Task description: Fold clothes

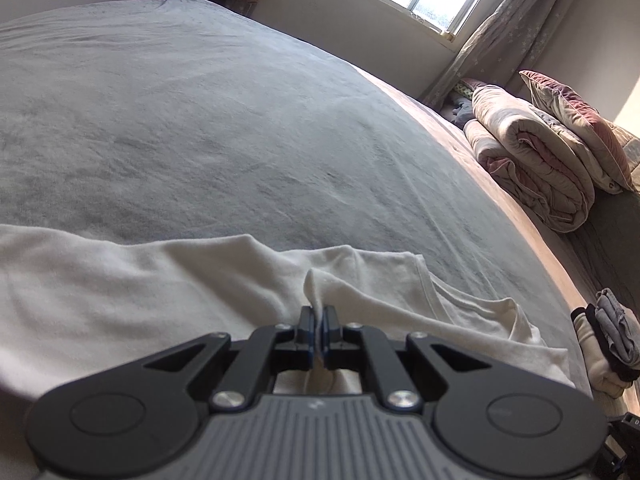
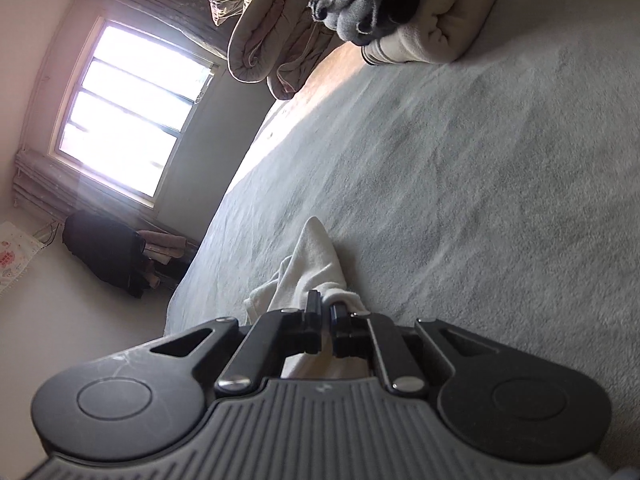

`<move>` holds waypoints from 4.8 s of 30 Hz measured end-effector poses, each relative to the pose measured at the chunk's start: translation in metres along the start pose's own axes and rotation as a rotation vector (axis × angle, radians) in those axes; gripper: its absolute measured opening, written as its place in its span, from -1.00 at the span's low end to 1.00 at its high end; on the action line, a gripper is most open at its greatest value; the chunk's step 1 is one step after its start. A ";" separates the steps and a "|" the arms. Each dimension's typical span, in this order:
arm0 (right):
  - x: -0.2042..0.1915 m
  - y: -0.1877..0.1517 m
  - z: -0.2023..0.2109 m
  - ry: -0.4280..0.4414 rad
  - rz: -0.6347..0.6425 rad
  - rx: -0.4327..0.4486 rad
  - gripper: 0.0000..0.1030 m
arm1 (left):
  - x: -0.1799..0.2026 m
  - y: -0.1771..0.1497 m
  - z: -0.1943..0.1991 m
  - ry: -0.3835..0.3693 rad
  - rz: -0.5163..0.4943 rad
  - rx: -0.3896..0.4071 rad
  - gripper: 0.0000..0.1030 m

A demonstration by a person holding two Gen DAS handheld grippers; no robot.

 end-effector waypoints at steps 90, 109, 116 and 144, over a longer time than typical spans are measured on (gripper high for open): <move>-0.087 -0.031 0.022 0.031 0.783 -0.136 -0.34 | -0.094 0.002 0.131 0.423 0.218 0.448 -0.90; -0.215 -0.161 -0.099 0.243 0.621 -0.551 -0.89 | -0.005 0.024 0.160 0.028 -0.092 0.693 -0.90; -0.206 -0.200 -0.125 0.193 0.592 -0.652 -1.00 | 0.015 0.025 0.136 -0.098 -0.128 0.635 -0.90; -0.109 -0.019 -0.053 0.151 0.391 -0.414 -0.37 | 0.110 -0.062 -0.002 -0.322 -0.303 0.061 -0.86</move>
Point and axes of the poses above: each gripper's, at about its wrist camera, not at the fingertips, and z roughly against the way its jaws point, x to its right, y to its top, the point moved 4 cm from there along -z, roughly the way its jaws point, and after that the axes turned 14 degrees about -y, right-handed, at the moved point
